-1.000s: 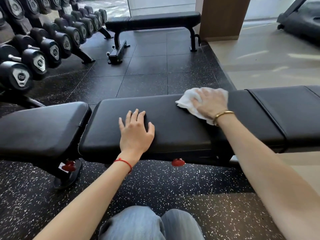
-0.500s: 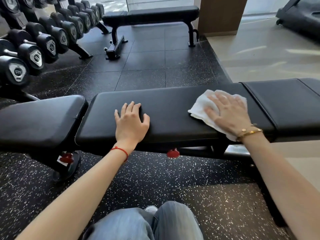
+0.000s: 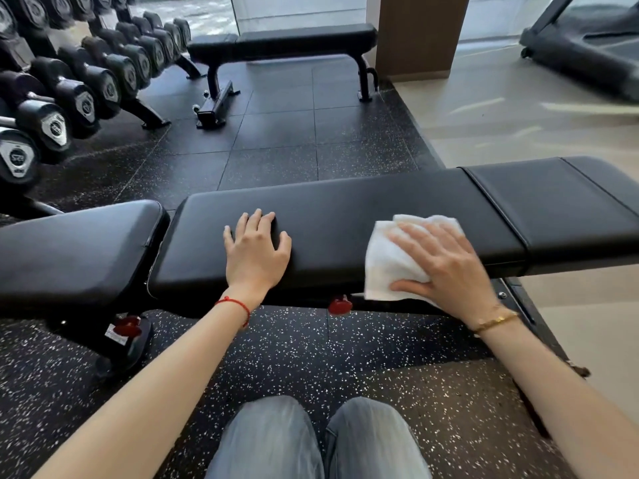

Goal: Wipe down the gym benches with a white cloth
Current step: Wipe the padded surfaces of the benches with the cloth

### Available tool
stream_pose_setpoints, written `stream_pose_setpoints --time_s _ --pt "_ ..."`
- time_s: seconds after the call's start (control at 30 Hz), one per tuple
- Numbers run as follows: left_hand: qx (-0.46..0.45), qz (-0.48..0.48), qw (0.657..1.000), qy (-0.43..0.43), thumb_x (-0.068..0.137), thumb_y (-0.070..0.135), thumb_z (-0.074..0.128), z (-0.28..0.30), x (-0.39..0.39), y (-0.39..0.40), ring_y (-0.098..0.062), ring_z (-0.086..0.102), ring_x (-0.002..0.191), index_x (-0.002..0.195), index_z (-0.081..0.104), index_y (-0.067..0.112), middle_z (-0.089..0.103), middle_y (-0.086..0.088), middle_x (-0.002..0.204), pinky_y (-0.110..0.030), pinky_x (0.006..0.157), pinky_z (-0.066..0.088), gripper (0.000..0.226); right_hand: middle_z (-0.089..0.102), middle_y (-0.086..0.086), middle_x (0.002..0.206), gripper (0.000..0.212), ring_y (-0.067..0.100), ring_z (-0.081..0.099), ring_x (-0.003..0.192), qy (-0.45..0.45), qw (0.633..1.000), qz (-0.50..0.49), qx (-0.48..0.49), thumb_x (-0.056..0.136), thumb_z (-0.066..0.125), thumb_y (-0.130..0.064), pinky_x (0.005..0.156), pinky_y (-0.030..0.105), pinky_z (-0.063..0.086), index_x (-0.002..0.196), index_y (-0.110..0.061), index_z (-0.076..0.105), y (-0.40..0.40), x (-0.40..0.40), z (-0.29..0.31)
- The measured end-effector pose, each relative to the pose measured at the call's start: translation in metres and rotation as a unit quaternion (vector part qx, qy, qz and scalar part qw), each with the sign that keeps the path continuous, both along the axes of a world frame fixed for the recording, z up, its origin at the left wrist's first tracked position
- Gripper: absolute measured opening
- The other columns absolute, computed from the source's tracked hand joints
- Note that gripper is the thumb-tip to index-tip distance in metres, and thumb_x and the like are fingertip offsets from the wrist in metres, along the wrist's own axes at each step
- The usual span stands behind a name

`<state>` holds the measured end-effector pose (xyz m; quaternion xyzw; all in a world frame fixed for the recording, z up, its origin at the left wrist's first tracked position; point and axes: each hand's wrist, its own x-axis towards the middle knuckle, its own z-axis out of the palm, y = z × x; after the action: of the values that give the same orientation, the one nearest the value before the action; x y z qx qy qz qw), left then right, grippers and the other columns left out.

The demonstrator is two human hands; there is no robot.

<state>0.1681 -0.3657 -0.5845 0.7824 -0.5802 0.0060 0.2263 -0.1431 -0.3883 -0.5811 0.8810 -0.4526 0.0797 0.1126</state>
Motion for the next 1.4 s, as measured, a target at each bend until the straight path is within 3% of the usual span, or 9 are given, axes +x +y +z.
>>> stream_pose_setpoints --time_s 0.3,0.43,0.63,0.77,0.9,1.03,1.27,1.4 --pt "0.031 -0.01 0.999 -0.025 0.098 0.034 0.04 -0.004 -0.002 -0.006 -0.031 0.019 0.149 0.147 0.038 0.011 0.033 -0.011 0.157 -0.057 0.121 0.007 0.054 0.046 -0.004 0.15 0.066 0.023 0.041 0.138 -0.057 0.996 -0.032 0.052 0.095 0.024 -0.067 0.118 0.046 0.023 0.145 -0.03 0.046 0.004 0.066 0.007" --pt "0.038 -0.026 0.999 -0.013 0.1 0.029 0.035 0.004 -0.008 -0.012 -0.028 0.023 0.147 0.145 0.041 0.014 0.035 -0.008 0.155 -0.06 0.119 0.009 0.048 0.039 -0.007 0.154 0.064 0.019 0.034 0.143 -0.09 0.99 -0.088 0.061 0.096 0.018 -0.061 0.122 0.041 0.015 0.149 -0.031 0.037 -0.005 0.037 0.006" --pt "0.043 -0.111 0.993 0.0 0.1 0.032 0.033 0.01 -0.077 -0.03 -0.024 0.015 0.15 0.149 0.033 0.017 0.028 -0.004 0.159 -0.06 0.12 0.003 0.052 0.033 -0.006 0.157 0.052 0.021 0.028 0.144 -0.126 0.967 -0.213 0.057 0.101 0.037 -0.049 0.121 0.04 0.009 0.15 -0.031 0.035 -0.03 -0.014 0.002" --pt "0.064 -0.103 0.993 0.01 0.1 0.034 0.032 0.007 -0.128 -0.046 -0.03 0.008 0.151 0.152 0.026 0.018 0.021 -0.007 0.161 -0.064 0.118 0.0 0.055 0.023 -0.007 0.161 0.056 0.019 0.017 0.148 -0.113 0.959 -0.239 0.097 0.1 0.029 -0.052 0.121 0.04 0.002 0.153 -0.033 0.026 -0.064 -0.034 0.005" --pt "0.07 -0.043 0.997 -0.016 0.098 0.04 0.029 -0.001 -0.149 -0.054 -0.035 0.007 0.15 0.152 0.026 0.021 0.021 -0.008 0.161 -0.065 0.118 0.0 0.057 0.011 -0.006 0.164 0.058 0.018 0.005 0.151 -0.065 0.968 -0.192 0.15 0.102 0.023 -0.051 0.122 0.041 -0.004 0.156 -0.032 0.013 -0.125 -0.041 0.01" --pt "0.036 -0.015 0.999 -0.024 0.095 0.041 0.037 -0.004 -0.15 -0.055 -0.029 0.018 0.148 0.147 0.036 0.025 0.032 -0.003 0.157 -0.062 0.118 0.007 0.054 0.014 -0.004 0.164 0.057 0.02 0.009 0.151 -0.04 0.979 -0.123 0.16 0.102 0.024 -0.05 0.122 0.045 0.0 0.155 -0.031 0.014 -0.172 -0.024 0.016" --pt "0.015 0.001 0.999 -0.028 0.095 0.04 0.046 -0.001 -0.147 -0.053 -0.022 0.026 0.146 0.143 0.044 0.03 0.039 0.003 0.154 -0.058 0.119 0.013 0.049 0.017 -0.006 0.162 0.06 0.019 0.012 0.149 -0.019 0.988 0.088 0.127 0.1 0.025 -0.055 0.121 0.041 0.0 0.155 -0.033 0.018 -0.116 -0.068 0.013" --pt "0.002 0.008 1.0 -0.022 0.094 0.037 0.049 -0.001 -0.147 -0.052 -0.021 0.028 0.145 0.14 0.048 0.032 0.042 0.004 0.152 -0.056 0.119 0.014 0.046 0.019 -0.008 0.162 0.058 0.018 0.013 0.149 -0.01 0.993 0.045 0.111 0.1 0.023 -0.055 0.123 0.042 0.001 0.154 -0.035 0.02 -0.129 -0.12 0.015"
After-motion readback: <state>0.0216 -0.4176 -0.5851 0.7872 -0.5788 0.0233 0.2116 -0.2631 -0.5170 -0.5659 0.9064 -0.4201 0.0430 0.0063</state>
